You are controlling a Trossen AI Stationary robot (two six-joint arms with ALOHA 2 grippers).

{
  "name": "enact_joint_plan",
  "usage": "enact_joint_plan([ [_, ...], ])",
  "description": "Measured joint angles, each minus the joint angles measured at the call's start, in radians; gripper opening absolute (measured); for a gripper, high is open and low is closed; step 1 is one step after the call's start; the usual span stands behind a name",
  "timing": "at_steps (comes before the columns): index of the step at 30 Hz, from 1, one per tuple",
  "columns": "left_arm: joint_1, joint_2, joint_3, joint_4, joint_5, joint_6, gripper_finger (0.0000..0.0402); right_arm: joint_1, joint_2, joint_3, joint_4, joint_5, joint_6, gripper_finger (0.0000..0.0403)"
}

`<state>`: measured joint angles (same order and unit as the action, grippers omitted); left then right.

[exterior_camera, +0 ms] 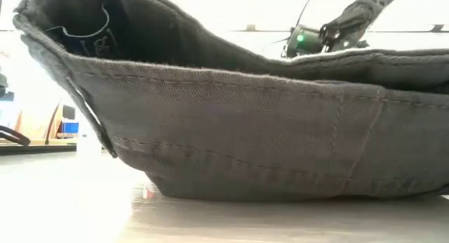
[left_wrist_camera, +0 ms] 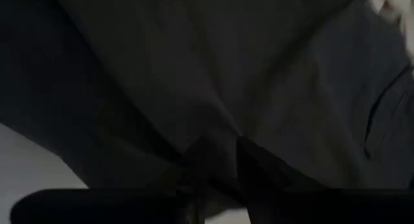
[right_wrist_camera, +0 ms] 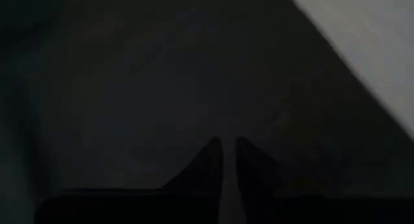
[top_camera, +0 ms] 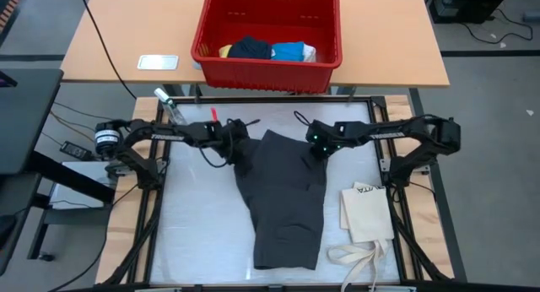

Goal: Fold laundry
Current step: Fold the dark blue shorts

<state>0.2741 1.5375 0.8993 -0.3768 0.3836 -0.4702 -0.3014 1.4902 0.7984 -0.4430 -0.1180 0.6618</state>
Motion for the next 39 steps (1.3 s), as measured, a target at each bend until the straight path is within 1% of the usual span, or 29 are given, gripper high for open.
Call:
enact_joint_plan([
  [4, -0.047, 0.0, 0.0, -0.044, -0.006, -0.024, 0.0117, 0.08, -0.078, 0.0, -0.091, -0.013, 0.104, 0.0091],
  [8, -0.074, 0.0, 0.0, -0.044, -0.082, -0.049, 0.0171, 0.165, -0.138, -0.02, -0.158, -0.008, 0.268, 0.0133],
  [11, -0.076, 0.0, -0.001, -0.028, -0.1, -0.04, 0.0204, 0.22, -0.164, -0.056, -0.161, 0.009, 0.412, 0.0163],
  [13, -0.075, 0.0, -0.01, -0.01, -0.103, -0.035, 0.0215, 0.249, -0.169, -0.08, -0.159, 0.04, 0.489, 0.0179],
  [16, -0.074, 0.015, -0.03, 0.028, -0.11, -0.039, 0.0215, 0.274, -0.168, -0.109, -0.147, 0.068, 0.567, 0.0192],
  [20, -0.082, 0.052, -0.041, 0.044, -0.102, -0.051, 0.0192, 0.299, -0.169, -0.133, -0.096, 0.073, 0.624, 0.0193],
  [24, -0.092, 0.067, -0.041, 0.085, -0.079, -0.053, 0.016, 0.32, -0.167, -0.134, -0.091, 0.098, 0.655, 0.0192],
  [27, -0.095, 0.067, -0.041, 0.125, -0.056, -0.058, 0.0124, 0.322, -0.167, -0.134, -0.097, 0.107, 0.669, 0.0191],
  [30, -0.103, 0.067, -0.041, 0.137, -0.048, -0.053, 0.0073, 0.317, -0.16, -0.135, -0.099, 0.152, 0.67, 0.0182],
  [32, -0.109, 0.068, -0.041, 0.132, -0.048, -0.029, 0.0031, 0.294, -0.141, -0.148, -0.077, 0.164, 0.66, 0.017],
  [33, -0.11, 0.068, -0.041, 0.132, -0.047, -0.021, 0.0017, 0.282, -0.126, -0.159, -0.048, 0.155, 0.651, 0.0161],
  [34, -0.11, 0.068, -0.041, 0.133, -0.039, -0.019, 0.0012, 0.272, -0.111, -0.168, -0.006, 0.134, 0.639, 0.0152],
  [36, -0.099, 0.06, -0.041, 0.128, 0.008, -0.021, 0.0008, 0.261, -0.08, -0.186, 0.073, 0.097, 0.619, 0.0129],
  [39, -0.09, 0.015, -0.041, 0.125, 0.047, -0.046, 0.0005, 0.26, -0.049, -0.194, 0.114, 0.084, 0.601, 0.0079],
])
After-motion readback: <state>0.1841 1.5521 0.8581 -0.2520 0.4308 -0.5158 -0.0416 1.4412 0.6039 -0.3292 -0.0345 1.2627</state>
